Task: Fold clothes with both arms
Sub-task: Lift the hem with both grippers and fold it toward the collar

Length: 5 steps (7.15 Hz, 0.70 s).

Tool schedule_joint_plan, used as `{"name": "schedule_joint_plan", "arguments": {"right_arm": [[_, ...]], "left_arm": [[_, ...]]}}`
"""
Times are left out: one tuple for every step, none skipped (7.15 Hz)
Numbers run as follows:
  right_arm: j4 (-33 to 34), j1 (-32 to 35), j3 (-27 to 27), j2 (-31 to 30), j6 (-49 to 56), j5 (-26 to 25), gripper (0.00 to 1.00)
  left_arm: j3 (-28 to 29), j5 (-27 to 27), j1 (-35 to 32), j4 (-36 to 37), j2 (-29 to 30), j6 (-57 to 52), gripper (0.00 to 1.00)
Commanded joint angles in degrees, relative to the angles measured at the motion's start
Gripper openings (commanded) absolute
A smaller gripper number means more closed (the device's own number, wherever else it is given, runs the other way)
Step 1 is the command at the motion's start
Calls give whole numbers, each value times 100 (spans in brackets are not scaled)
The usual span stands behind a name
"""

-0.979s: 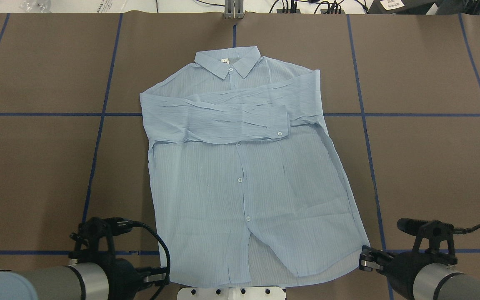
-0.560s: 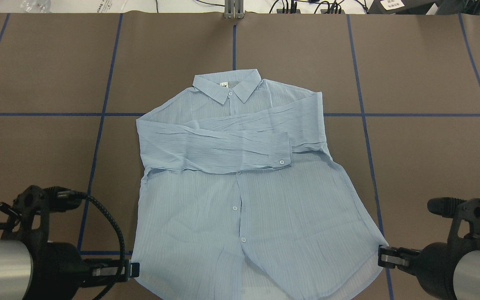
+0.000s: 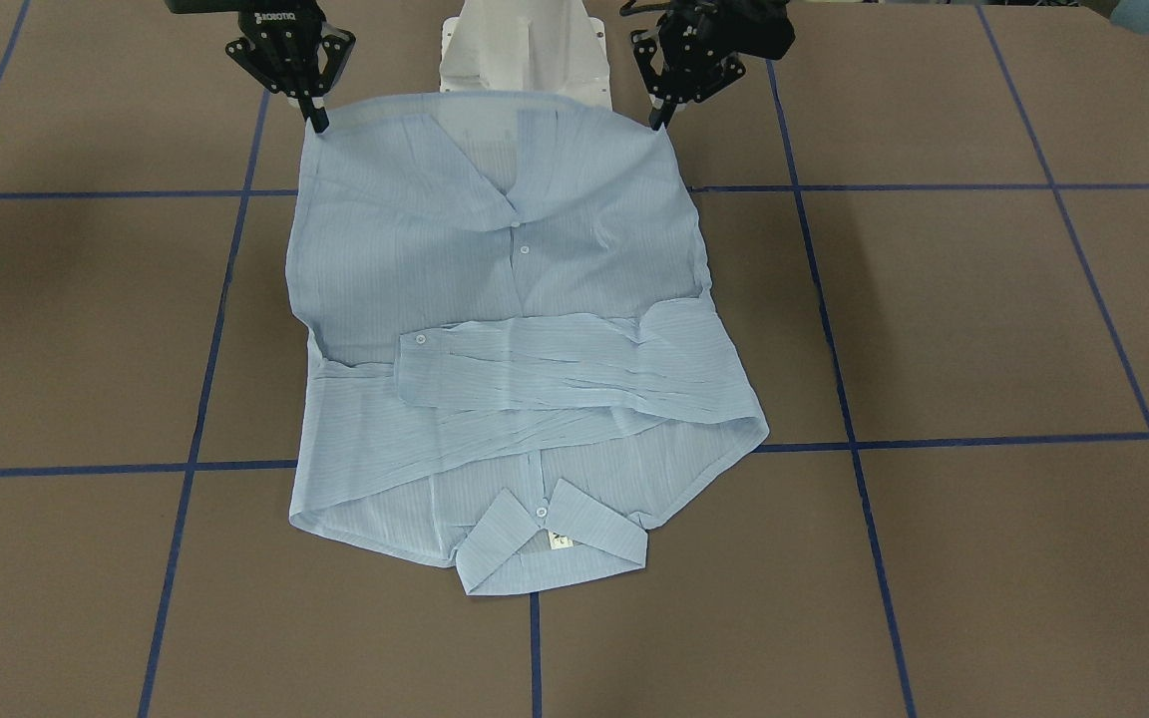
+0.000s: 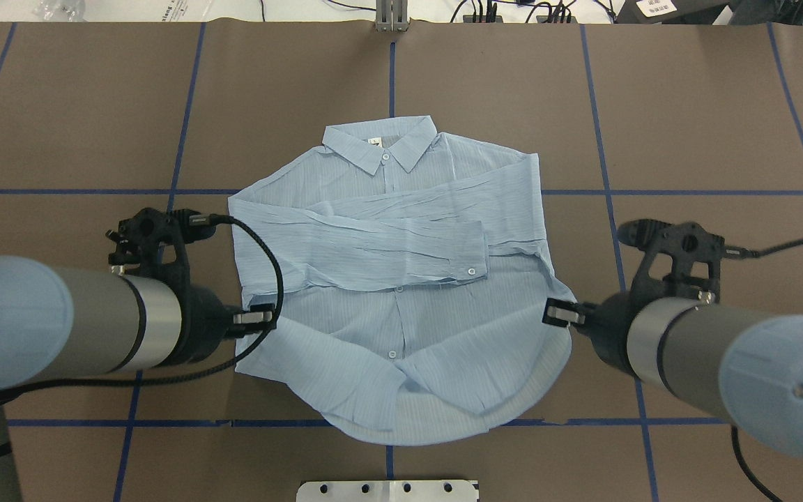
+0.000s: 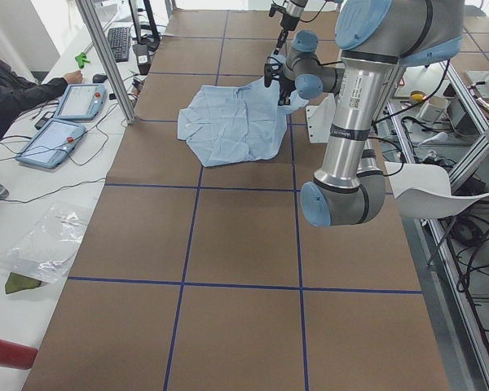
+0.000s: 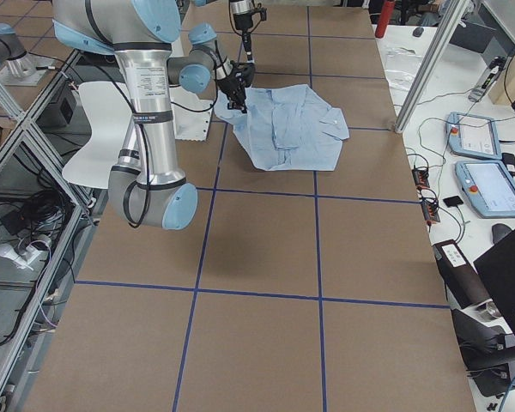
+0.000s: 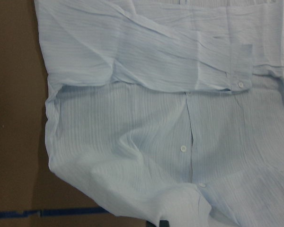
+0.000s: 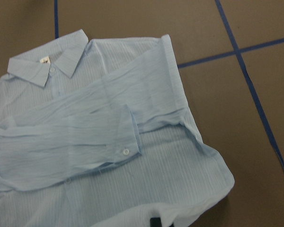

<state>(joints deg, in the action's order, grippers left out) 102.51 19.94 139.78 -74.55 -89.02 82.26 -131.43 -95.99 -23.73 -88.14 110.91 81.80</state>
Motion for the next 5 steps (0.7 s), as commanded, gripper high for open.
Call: {"name": "schedule_joint_plan", "arguments": {"right_arm": [[24, 1034, -1385, 1166, 375, 264, 0], [-20, 1334, -1749, 1362, 603, 255, 0], [-491, 1598, -2266, 1495, 727, 255, 0], [-1078, 1809, -2836, 1514, 868, 264, 0], [-1528, 1968, -3469, 1592, 1104, 316, 0]], "left_arm": [[808, 587, -430, -19, 473, -68, 0], [1099, 721, -605, -45, 658, -112, 0], [1310, 740, -876, -63, 860, -338, 0], [1626, 740, -1096, -211, 906, -549, 0], [2342, 740, -1264, -926, 924, -804, 0]]}}
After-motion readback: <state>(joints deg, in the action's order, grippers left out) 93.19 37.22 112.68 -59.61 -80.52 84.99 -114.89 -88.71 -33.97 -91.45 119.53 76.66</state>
